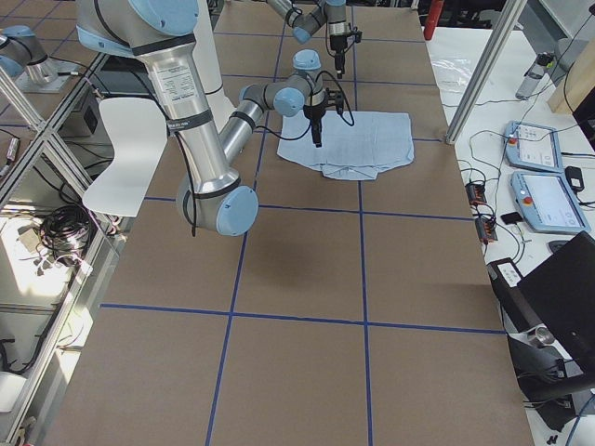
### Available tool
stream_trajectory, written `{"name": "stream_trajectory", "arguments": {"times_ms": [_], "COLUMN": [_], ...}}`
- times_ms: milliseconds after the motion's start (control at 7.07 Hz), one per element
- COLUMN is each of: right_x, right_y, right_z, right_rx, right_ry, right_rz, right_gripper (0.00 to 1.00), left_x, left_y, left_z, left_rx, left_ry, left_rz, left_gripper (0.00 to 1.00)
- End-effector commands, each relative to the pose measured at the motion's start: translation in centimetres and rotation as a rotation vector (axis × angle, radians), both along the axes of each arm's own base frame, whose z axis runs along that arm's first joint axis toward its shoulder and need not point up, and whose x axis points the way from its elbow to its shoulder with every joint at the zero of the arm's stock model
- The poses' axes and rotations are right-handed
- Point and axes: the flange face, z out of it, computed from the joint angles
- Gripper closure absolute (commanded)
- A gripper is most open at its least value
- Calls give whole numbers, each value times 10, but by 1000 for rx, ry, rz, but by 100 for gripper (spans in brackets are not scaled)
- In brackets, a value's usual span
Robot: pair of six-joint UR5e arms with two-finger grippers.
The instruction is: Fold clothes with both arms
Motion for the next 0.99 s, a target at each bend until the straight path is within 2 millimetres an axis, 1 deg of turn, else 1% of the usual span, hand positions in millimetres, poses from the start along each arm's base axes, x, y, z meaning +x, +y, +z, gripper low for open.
{"name": "stream_trajectory", "arguments": {"times_ms": [0,283,565,707,848], "right_x": [0,0,0,0,0], "right_y": [0,0,0,0,0], "right_z": [1,1,-1,0,-1], "right_rx": [-1,-25,-25,-25,-24], "right_ry": [1,-6,-9,-8,-9], "right_rz": [0,20,22,24,24], "right_gripper": [0,0,0,0,0], "left_x": [12,38,80,94,114], "left_y": [20,46,83,92,109], "left_z": [4,-5,-8,-22,-39], "left_rx": [-44,-90,-160,-174,-205], "left_ry": [-25,-82,-90,-68,-40], "left_rz": [-16,-26,-41,-34,-23], "left_gripper": [0,0,0,0,0]}}
